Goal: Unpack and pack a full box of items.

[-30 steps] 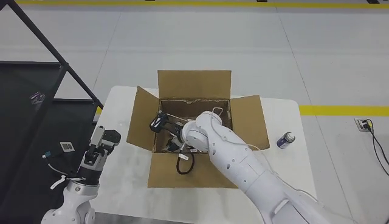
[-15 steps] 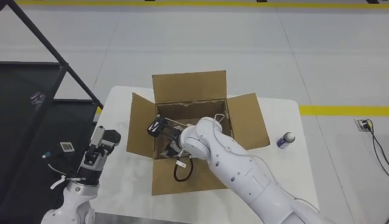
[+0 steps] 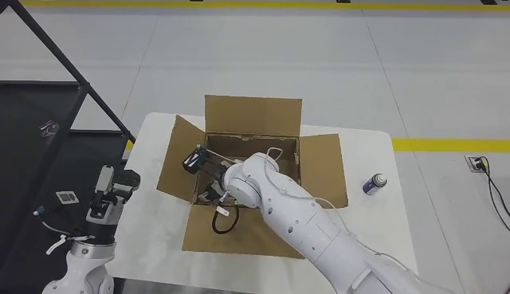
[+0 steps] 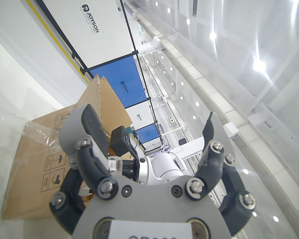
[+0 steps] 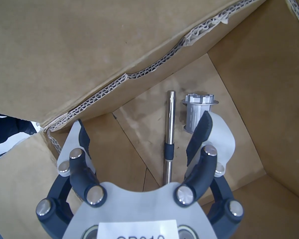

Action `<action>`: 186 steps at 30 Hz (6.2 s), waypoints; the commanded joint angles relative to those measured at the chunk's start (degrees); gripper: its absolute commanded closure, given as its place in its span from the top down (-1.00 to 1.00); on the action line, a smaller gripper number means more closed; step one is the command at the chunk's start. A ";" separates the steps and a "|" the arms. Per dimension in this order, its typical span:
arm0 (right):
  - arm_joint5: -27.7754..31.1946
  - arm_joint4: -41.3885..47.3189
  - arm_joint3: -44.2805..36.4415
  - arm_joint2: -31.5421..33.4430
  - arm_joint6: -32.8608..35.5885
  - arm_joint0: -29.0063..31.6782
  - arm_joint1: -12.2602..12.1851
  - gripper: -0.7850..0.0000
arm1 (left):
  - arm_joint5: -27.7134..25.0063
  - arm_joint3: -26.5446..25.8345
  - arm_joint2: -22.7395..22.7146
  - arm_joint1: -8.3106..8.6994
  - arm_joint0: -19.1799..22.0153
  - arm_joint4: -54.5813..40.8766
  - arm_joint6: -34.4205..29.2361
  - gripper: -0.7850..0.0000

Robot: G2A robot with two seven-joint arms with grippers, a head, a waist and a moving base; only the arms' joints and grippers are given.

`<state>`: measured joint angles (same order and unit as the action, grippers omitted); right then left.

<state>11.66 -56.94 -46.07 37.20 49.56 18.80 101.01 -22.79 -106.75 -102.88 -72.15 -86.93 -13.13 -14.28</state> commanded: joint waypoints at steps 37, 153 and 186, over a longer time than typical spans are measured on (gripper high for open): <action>-8.22 1.96 30.14 -0.16 -18.96 -6.19 8.33 1.00 | 0.76 0.65 1.26 0.11 1.00 0.63 -0.28 1.00; -6.76 -11.83 20.46 6.00 -17.82 0.28 3.23 1.00 | 1.35 10.10 6.40 0.54 3.48 13.88 3.55 1.00; -10.16 -6.90 34.42 5.91 -22.99 -3.89 9.47 0.51 | -0.07 9.69 10.50 0.67 2.79 14.54 -1.07 1.00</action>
<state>1.53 -63.91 -11.76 43.08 26.59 14.93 110.41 -22.84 -97.02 -92.52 -71.48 -84.11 1.46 -15.19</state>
